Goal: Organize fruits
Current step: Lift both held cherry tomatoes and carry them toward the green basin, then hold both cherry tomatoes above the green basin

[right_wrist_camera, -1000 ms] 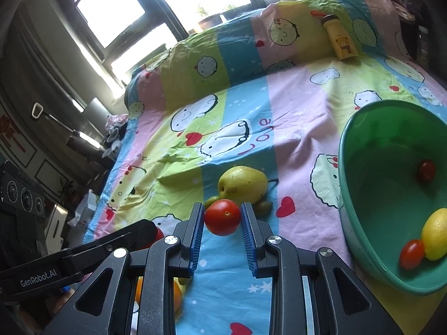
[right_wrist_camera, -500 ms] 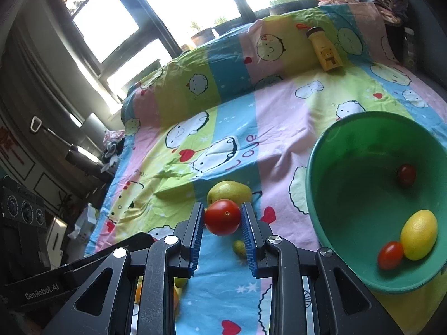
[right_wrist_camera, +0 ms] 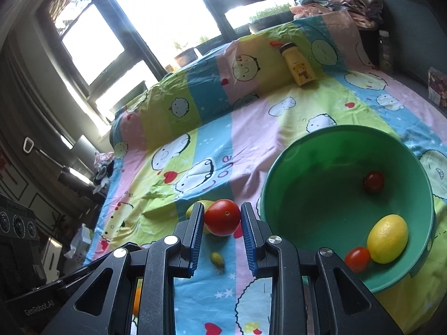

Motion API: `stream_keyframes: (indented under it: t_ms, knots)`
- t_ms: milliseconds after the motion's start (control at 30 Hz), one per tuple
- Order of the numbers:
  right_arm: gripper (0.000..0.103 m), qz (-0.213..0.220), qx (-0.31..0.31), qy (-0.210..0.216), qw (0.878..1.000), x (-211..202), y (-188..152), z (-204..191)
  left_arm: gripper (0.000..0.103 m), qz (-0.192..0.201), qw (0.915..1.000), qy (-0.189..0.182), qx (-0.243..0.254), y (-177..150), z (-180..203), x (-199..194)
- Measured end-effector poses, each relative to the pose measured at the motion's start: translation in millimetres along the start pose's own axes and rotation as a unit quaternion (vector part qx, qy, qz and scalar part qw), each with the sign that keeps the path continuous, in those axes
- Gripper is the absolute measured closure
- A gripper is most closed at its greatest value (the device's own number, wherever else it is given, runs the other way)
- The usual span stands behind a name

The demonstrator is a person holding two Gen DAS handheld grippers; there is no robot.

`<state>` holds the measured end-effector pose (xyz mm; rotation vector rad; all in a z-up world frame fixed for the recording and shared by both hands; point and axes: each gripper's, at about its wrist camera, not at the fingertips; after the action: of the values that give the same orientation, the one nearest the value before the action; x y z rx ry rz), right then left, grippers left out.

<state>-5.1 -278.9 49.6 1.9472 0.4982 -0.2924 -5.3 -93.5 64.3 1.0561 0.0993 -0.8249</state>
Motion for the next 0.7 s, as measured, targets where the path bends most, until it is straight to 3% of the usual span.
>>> stream_keyframes:
  t_ms: [467,700]
  knots:
    - [0.074,0.026,0.042,-0.028,0.998,-14,16,38,0.073,-0.013,0.9990,-0.035,0.023,0,36,36]
    - [0.074,0.036,0.066,-0.054,0.996,-21,22,63,0.073,-0.046,0.9983,-0.008,0.035,-9,37,57]
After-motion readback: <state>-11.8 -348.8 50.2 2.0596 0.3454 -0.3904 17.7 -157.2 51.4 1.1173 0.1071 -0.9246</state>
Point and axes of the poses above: each gripper's, at about its wrist camera, not at the fingertips, and x roughly the way its jaws point, z to its right, y to its top, and after that the axes turned 13 degrees about z, right-handed
